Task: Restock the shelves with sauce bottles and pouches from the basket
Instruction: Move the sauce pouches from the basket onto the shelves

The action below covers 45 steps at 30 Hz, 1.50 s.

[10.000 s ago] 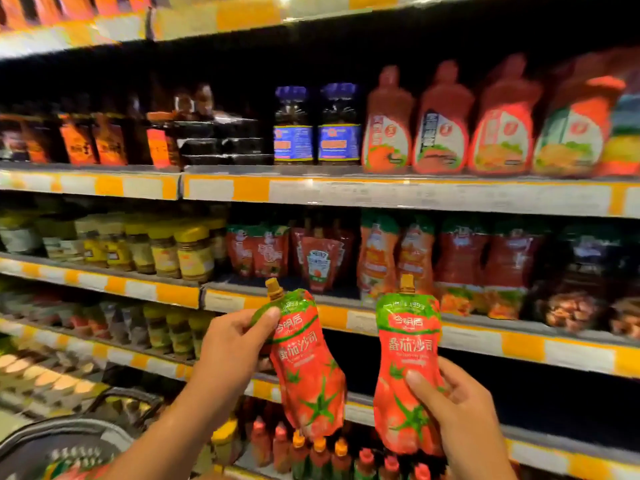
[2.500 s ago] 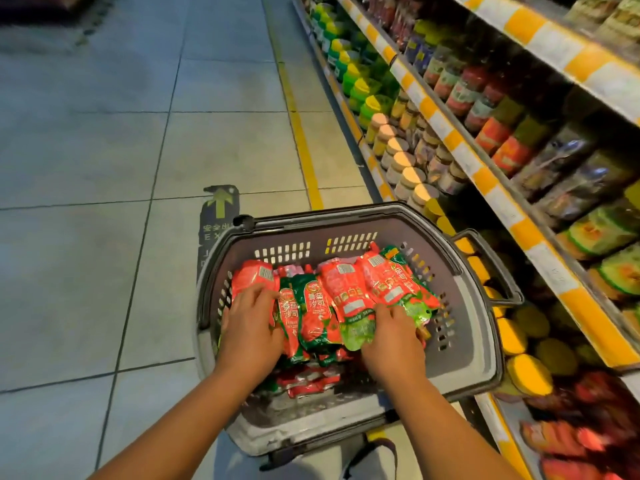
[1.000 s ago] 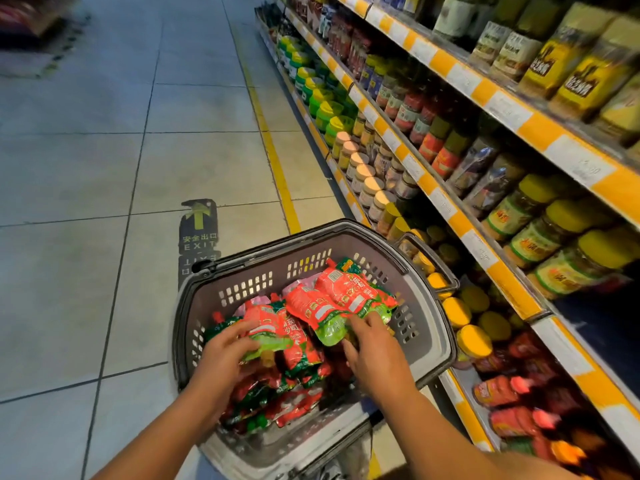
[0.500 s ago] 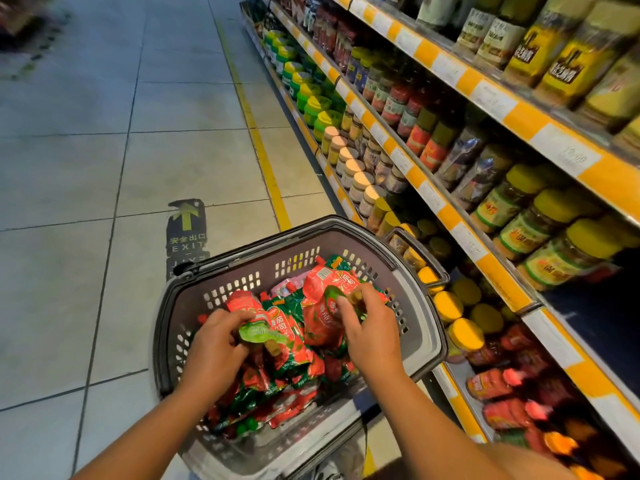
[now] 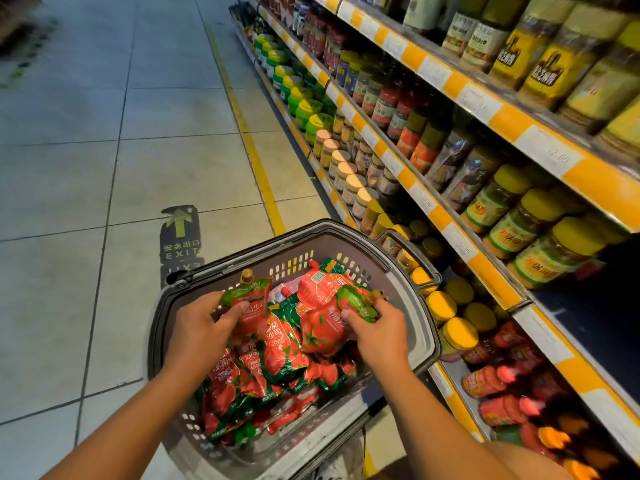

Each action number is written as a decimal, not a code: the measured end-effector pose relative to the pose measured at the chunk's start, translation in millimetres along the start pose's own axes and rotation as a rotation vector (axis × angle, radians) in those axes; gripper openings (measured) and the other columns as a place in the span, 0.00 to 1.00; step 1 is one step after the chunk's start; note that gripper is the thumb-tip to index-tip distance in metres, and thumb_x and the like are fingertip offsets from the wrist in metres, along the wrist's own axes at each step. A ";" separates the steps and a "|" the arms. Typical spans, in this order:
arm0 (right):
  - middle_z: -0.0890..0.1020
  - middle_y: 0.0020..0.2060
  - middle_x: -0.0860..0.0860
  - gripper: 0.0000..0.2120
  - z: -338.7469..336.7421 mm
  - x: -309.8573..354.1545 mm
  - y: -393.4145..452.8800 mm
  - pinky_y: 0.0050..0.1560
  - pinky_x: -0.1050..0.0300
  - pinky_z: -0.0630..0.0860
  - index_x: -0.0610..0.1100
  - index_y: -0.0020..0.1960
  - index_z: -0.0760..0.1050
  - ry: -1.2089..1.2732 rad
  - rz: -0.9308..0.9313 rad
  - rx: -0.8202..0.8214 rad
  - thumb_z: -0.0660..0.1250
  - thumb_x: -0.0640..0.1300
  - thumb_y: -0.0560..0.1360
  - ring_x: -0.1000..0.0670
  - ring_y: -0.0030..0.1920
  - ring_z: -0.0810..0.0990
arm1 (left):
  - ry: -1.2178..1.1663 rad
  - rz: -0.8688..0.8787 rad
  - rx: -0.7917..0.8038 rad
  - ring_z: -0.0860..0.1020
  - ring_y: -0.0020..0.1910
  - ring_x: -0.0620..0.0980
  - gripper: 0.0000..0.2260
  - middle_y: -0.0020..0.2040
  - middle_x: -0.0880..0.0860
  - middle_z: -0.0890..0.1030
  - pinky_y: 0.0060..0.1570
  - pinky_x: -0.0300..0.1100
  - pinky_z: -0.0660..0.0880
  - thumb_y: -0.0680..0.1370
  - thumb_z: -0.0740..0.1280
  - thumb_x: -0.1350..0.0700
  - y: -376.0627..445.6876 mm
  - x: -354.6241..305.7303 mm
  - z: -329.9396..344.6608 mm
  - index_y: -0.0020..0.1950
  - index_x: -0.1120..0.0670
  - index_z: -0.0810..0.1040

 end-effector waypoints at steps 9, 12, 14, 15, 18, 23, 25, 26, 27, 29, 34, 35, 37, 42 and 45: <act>0.88 0.43 0.47 0.10 -90.8 13.9 -17.1 0.45 0.35 0.84 0.48 0.47 0.84 0.339 0.045 -0.155 0.81 0.49 0.70 0.38 0.45 0.86 | -0.377 -0.032 0.006 0.84 0.42 0.38 0.02 0.44 0.41 0.87 0.42 0.41 0.77 0.79 0.73 0.51 -6.9 -97.6 3.6 0.50 0.46 0.86; 0.88 0.46 0.46 0.06 -132.5 27.8 -38.9 0.44 0.44 0.85 0.51 0.47 0.86 0.486 0.012 -0.187 0.80 0.44 0.72 0.43 0.45 0.88 | -0.509 -0.012 0.042 0.85 0.40 0.41 0.02 0.44 0.45 0.87 0.35 0.39 0.80 0.78 0.74 0.51 -15.6 -135.7 11.2 0.48 0.44 0.86; 0.88 0.46 0.45 0.08 -165.8 35.1 -59.2 0.42 0.47 0.84 0.53 0.49 0.86 0.573 -0.001 -0.229 0.80 0.45 0.72 0.45 0.44 0.88 | -0.560 0.010 0.078 0.84 0.37 0.43 0.02 0.42 0.48 0.87 0.32 0.38 0.80 0.77 0.75 0.51 -24.4 -161.2 18.8 0.47 0.43 0.86; 0.88 0.45 0.44 0.07 -184.1 36.6 -71.1 0.36 0.50 0.82 0.53 0.48 0.85 0.604 -0.002 -0.260 0.80 0.46 0.71 0.45 0.39 0.87 | -0.583 0.017 0.104 0.84 0.36 0.44 0.02 0.42 0.49 0.87 0.32 0.40 0.81 0.76 0.76 0.50 -29.5 -173.7 24.1 0.47 0.43 0.86; 0.83 0.36 0.42 0.11 -237.0 34.1 -108.7 0.30 0.55 0.75 0.52 0.43 0.83 0.721 0.021 -0.322 0.82 0.54 0.67 0.47 0.28 0.79 | -0.643 0.049 0.191 0.84 0.37 0.46 0.09 0.41 0.50 0.87 0.35 0.44 0.80 0.70 0.77 0.44 -47.0 -212.0 42.1 0.48 0.44 0.87; 0.88 0.46 0.47 0.22 -343.8 37.2 -183.5 0.35 0.59 0.80 0.46 0.53 0.87 0.747 -0.134 -0.557 0.82 0.53 0.62 0.50 0.43 0.86 | -0.658 0.127 0.367 0.84 0.37 0.48 0.25 0.42 0.52 0.86 0.33 0.48 0.80 0.62 0.80 0.32 -86.2 -281.3 80.7 0.50 0.47 0.87; 0.88 0.49 0.45 0.22 -381.8 28.6 -216.3 0.36 0.61 0.79 0.45 0.54 0.87 0.751 -0.160 -0.627 0.81 0.53 0.62 0.52 0.44 0.86 | -0.669 0.142 0.464 0.82 0.35 0.46 0.28 0.39 0.50 0.85 0.31 0.46 0.78 0.59 0.80 0.30 -108.7 -311.6 103.6 0.47 0.49 0.86; 0.88 0.49 0.45 0.22 -399.1 22.3 -232.9 0.36 0.60 0.79 0.44 0.54 0.87 0.757 -0.166 -0.660 0.80 0.52 0.62 0.51 0.43 0.86 | -0.675 0.152 0.508 0.79 0.32 0.46 0.27 0.36 0.49 0.82 0.29 0.45 0.77 0.59 0.80 0.30 -121.7 -327.5 115.7 0.43 0.50 0.85; 0.88 0.49 0.44 0.22 -415.5 15.4 -250.2 0.35 0.60 0.79 0.44 0.53 0.87 0.767 -0.171 -0.694 0.80 0.52 0.62 0.51 0.43 0.86 | -0.685 0.165 0.560 0.77 0.30 0.45 0.25 0.34 0.48 0.79 0.27 0.43 0.74 0.59 0.81 0.31 -137.2 -344.1 128.6 0.39 0.51 0.83; 0.88 0.46 0.43 0.21 -446.1 -0.3 -286.6 0.34 0.61 0.79 0.43 0.50 0.87 0.798 -0.179 -0.769 0.81 0.53 0.61 0.52 0.40 0.85 | -0.723 0.176 0.707 0.75 0.27 0.44 0.24 0.33 0.47 0.78 0.24 0.39 0.70 0.60 0.82 0.34 -175.4 -377.3 158.5 0.40 0.51 0.84; 0.87 0.45 0.39 0.15 -507.3 -59.4 -381.1 0.39 0.52 0.83 0.40 0.47 0.86 0.916 -0.139 -0.944 0.81 0.48 0.65 0.45 0.41 0.86 | -0.687 0.174 1.046 0.71 0.23 0.48 0.20 0.28 0.49 0.75 0.27 0.38 0.67 0.64 0.81 0.39 -281.8 -436.7 229.6 0.42 0.53 0.84; 0.87 0.45 0.39 0.14 -517.8 -73.1 -399.9 0.40 0.51 0.83 0.39 0.47 0.86 0.942 -0.128 -0.982 0.80 0.47 0.66 0.44 0.41 0.86 | -0.666 0.177 1.098 0.71 0.23 0.48 0.19 0.28 0.49 0.75 0.26 0.38 0.67 0.65 0.80 0.40 -303.2 -445.0 242.6 0.42 0.53 0.84; 0.87 0.45 0.39 0.15 -538.3 -98.9 -438.2 0.40 0.50 0.84 0.40 0.46 0.86 0.989 -0.119 -1.078 0.81 0.48 0.64 0.45 0.40 0.86 | -0.627 0.178 1.186 0.72 0.24 0.50 0.17 0.29 0.52 0.75 0.27 0.38 0.69 0.66 0.80 0.43 -344.8 -458.0 266.8 0.43 0.54 0.85; 0.87 0.46 0.40 0.10 -579.9 -165.0 -525.3 0.41 0.49 0.84 0.42 0.47 0.87 1.040 -0.117 -1.298 0.79 0.43 0.66 0.45 0.40 0.87 | -0.536 0.072 1.363 0.78 0.29 0.54 0.12 0.37 0.58 0.77 0.27 0.42 0.74 0.71 0.75 0.51 -434.3 -469.8 327.8 0.49 0.57 0.83; 0.87 0.47 0.38 0.13 -594.7 -209.8 -565.0 0.44 0.46 0.84 0.36 0.55 0.84 1.086 -0.091 -1.406 0.77 0.39 0.71 0.44 0.40 0.86 | -0.419 -0.045 1.463 0.76 0.31 0.54 0.08 0.36 0.57 0.76 0.34 0.45 0.74 0.73 0.73 0.53 -482.0 -460.6 364.4 0.48 0.55 0.80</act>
Point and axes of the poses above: each hand's wrist, its own y-axis towards the middle knuckle, its own z-axis out of the palm, x = y × z, the point moved 9 cm from there along y, towards the middle knuckle
